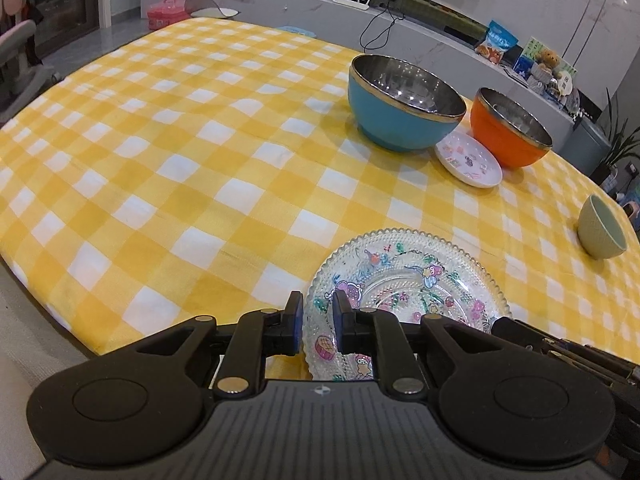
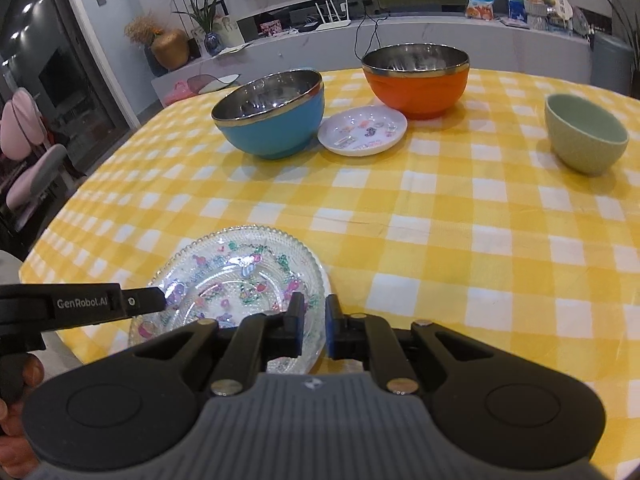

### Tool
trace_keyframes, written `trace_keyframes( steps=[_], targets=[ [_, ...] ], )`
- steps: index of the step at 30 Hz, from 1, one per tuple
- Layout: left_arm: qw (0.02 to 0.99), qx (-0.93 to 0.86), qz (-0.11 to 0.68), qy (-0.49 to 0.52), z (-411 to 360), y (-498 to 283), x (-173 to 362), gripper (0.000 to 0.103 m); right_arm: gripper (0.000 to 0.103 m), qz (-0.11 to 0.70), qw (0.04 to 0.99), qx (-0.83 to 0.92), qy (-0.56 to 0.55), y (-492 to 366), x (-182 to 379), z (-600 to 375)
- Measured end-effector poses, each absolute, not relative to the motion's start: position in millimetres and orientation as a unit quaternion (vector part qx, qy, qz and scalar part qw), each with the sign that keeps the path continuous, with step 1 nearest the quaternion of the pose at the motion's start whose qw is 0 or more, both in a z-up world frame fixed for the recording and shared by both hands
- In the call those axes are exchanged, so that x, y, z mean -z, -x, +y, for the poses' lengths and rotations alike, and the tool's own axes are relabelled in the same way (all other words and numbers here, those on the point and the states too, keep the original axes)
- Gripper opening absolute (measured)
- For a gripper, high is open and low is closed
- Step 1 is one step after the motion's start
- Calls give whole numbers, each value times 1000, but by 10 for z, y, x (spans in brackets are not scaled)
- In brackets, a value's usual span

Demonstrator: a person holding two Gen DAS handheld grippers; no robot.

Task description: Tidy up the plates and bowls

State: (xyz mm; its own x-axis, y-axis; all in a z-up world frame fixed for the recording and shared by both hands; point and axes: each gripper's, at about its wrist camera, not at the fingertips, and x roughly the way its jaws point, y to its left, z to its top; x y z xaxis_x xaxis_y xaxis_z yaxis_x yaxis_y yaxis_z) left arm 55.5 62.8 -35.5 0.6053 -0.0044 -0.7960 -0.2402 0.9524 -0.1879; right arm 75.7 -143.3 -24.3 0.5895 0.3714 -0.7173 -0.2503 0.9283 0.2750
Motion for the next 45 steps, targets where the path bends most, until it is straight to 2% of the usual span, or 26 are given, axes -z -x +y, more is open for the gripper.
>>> trace_keyframes(
  steps=[3, 8, 9, 11, 13, 18, 22, 30, 40, 45],
  targets=[
    [886, -67, 438, 135, 623, -553, 351, 17, 8, 416, 892, -170, -49, -744, 241, -1378],
    [887, -66, 438, 132, 615, -550, 349, 17, 15, 406, 898, -168, 3, -694, 235, -1238],
    [887, -66, 438, 133, 616, -548, 347, 17, 18, 406, 898, -168, 5, -693, 233, -1234],
    [886, -67, 437, 140, 632, -545, 341, 20, 33, 403, 900, -164, -3, -696, 215, -1263],
    [885, -62, 434, 154, 658, -541, 322, 28, 34, 398, 903, -161, -19, -702, 182, -1326],
    [899, -53, 405, 154, 641, -550, 203, 29, 39, 383, 912, -130, -62, -768, 117, -1541],
    [917, -49, 379, 113, 497, -637, 86, 29, 50, 362, 924, -93, -87, -879, 65, -1717],
    [937, -17, 343, 68, 200, -959, -61, 29, 50, 338, 933, -46, -113, -1169, 82, -1923],
    [934, 18, 343, 97, 33, -1353, 73, 45, 50, 321, 936, -42, -138, -1517, 159, -2028],
    [928, 44, 341, 146, 29, -1538, 148, 45, 49, 317, 930, -38, -182, -1769, 234, -2110]
  ],
)
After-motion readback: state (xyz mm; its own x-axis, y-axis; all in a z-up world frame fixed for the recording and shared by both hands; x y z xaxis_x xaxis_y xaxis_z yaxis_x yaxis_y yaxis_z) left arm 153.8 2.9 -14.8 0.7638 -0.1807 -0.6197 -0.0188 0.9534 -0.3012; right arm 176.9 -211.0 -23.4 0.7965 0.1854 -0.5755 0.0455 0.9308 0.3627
